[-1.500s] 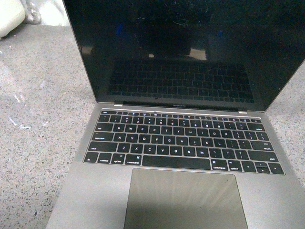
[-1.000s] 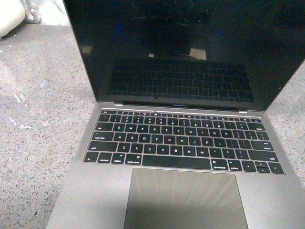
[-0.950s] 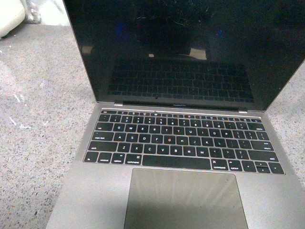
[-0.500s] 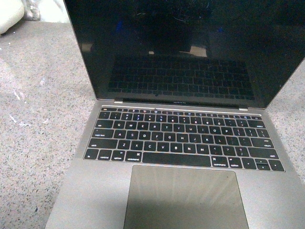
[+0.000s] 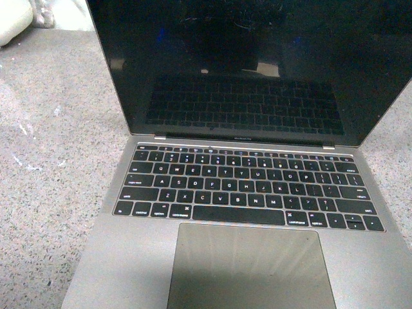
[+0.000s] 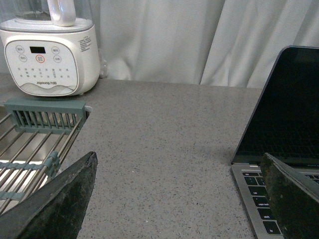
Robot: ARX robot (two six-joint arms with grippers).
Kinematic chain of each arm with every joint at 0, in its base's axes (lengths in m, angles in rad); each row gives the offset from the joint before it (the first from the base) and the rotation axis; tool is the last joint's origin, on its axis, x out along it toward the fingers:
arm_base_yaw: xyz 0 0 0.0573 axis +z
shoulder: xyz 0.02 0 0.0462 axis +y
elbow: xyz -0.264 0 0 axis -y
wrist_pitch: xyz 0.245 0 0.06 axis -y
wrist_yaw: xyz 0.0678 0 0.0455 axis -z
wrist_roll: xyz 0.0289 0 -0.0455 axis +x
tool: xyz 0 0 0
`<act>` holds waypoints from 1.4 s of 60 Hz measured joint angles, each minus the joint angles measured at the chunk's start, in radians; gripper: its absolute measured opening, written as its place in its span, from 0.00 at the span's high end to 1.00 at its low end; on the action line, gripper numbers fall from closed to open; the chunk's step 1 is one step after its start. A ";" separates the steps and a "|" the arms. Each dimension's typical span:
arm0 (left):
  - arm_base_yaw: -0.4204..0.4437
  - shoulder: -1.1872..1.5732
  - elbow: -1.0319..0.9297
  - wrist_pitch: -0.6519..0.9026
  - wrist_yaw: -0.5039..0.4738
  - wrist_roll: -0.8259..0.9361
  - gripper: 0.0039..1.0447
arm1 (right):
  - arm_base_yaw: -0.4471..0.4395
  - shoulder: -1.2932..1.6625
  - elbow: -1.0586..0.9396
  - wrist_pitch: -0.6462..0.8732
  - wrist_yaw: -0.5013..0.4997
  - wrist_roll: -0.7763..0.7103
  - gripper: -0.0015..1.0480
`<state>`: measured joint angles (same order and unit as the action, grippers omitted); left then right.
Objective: Close laptop
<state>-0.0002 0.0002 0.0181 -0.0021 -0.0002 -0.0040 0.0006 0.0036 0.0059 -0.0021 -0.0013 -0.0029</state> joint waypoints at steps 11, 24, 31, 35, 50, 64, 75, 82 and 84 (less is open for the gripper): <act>0.000 0.000 0.000 0.000 0.000 0.000 0.06 | 0.000 0.000 0.000 0.000 0.000 0.000 0.09; 0.000 0.000 0.000 0.000 0.000 0.000 0.14 | 0.000 0.000 0.000 0.000 0.000 0.000 0.09; 0.000 0.000 0.000 0.000 0.000 0.000 0.31 | 0.000 0.000 0.000 0.000 0.000 0.000 0.16; 0.000 0.000 0.000 0.000 0.000 0.000 0.43 | 0.000 0.000 0.000 0.000 0.000 0.000 0.26; 0.000 0.000 0.000 0.000 0.000 0.000 0.83 | 0.000 0.000 0.000 0.000 0.000 0.000 0.67; 0.114 0.101 0.039 -0.168 0.303 -0.154 0.96 | 0.028 -0.007 -0.012 0.252 0.043 0.009 0.99; 0.142 0.103 0.042 -0.163 0.341 -0.227 0.96 | 0.044 -0.006 -0.012 0.275 0.040 0.007 0.99; 0.130 0.109 0.047 -0.162 0.312 -0.242 0.96 | 0.037 0.003 -0.005 0.282 0.002 -0.002 0.99; 0.121 0.117 0.053 -0.153 0.301 -0.243 0.96 | 0.034 0.014 -0.004 0.297 -0.008 -0.009 0.99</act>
<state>0.1207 0.1169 0.0708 -0.1551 0.3008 -0.2470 0.0349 0.0177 0.0021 0.2947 -0.0097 -0.0116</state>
